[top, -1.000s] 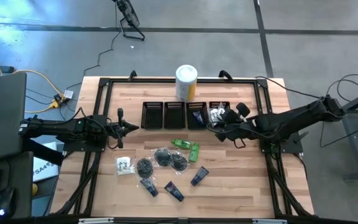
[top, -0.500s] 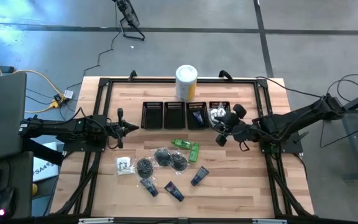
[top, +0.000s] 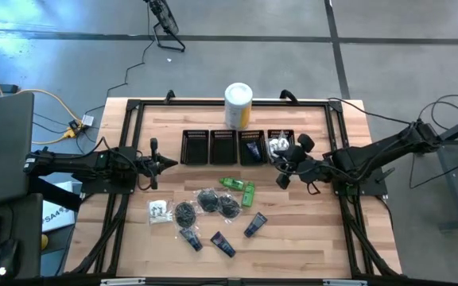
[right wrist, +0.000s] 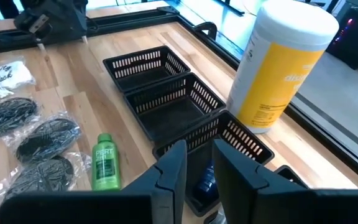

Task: Pick & Place Travel size toiletries
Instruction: Put the right shampoo into the middle left black bin

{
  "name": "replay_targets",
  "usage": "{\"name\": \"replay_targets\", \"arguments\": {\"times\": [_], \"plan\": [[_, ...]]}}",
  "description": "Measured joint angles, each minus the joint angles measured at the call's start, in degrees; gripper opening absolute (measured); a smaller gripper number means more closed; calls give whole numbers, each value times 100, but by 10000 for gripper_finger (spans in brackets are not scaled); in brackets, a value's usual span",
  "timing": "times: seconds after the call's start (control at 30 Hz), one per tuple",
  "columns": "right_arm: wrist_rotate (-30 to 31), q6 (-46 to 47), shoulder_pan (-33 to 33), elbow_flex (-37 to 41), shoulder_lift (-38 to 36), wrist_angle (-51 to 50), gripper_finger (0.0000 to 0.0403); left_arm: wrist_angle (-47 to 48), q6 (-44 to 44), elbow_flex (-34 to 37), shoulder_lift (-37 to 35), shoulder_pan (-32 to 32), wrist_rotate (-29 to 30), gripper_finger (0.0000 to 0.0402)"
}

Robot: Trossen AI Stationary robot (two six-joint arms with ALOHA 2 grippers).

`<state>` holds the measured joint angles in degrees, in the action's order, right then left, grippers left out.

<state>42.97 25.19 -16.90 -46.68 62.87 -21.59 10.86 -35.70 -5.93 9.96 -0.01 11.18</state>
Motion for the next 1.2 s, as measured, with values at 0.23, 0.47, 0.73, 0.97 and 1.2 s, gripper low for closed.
{"name": "replay_targets", "arguments": {"times": [0.23, 0.47, 0.73, 0.97, 1.2], "plan": [[-146, 0, 0, 0, 0, 121, 70, 1, 1, 0, -1, -1, 0, 1], [-280, -307, -25, 0, 2, 469, 70, 1, 1, 0, -1, -2, 0, 1], [-281, -897, -180, 0, 2, 1075, 70, 1, 0, 0, -1, -1, 0, 1], [-259, -852, -201, 0, 33, 1071, 70, 1, 0, 0, -1, -2, 0, 1], [-575, -854, -225, 0, 39, 1069, 70, 1, 0, 0, -1, -1, 0, 1]]}}
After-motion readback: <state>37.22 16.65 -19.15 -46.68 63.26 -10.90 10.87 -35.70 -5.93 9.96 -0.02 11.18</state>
